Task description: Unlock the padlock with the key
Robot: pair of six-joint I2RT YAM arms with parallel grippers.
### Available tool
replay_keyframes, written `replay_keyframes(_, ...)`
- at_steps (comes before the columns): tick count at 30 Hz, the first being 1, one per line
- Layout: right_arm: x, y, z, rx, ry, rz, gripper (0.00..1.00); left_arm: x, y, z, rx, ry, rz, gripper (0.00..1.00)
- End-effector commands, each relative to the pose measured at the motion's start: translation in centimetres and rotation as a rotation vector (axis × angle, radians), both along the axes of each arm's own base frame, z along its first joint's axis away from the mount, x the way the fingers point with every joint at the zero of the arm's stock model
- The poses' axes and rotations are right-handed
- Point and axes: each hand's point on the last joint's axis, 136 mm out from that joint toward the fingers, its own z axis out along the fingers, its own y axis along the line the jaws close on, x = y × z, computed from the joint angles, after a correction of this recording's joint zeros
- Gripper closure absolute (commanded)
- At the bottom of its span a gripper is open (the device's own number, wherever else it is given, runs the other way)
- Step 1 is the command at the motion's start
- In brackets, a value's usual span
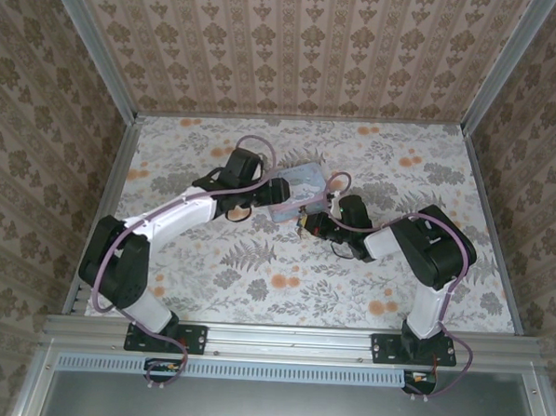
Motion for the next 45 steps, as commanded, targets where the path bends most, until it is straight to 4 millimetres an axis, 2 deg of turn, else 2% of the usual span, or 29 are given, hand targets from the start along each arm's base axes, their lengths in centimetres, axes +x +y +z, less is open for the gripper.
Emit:
replay_keyframes(1,-0.4,-1.0,-1.0,-0.001,0.043,-0.053,1.0,0.0,2.0,-2.4,0.237,-0.002,-0.02,0.18)
replay_keyframes(11,-0.7,-1.6,-1.2,0.002,0.055,-0.08,1.0,0.9,1.4,-3.7,0.431,-0.035,-0.06,0.16)
replay_keyframes(21,-0.7,-2.2,-1.3,0.023,0.069,-0.116,1.0,0.6,1.4,-5.5,0.56,-0.033,-0.095,0.16)
replay_keyframes(33,0.1,-3.2,-0.7,0.135,0.111,-0.233,1.0,-0.5,1.1,-7.9,0.604,0.01,-0.132,0.16)
replay_keyframes(45,0.9,-4.9,-1.1,0.215,0.152,-0.407,1.0,-1.4,0.5,-9.7,0.601,0.049,-0.157,0.16)
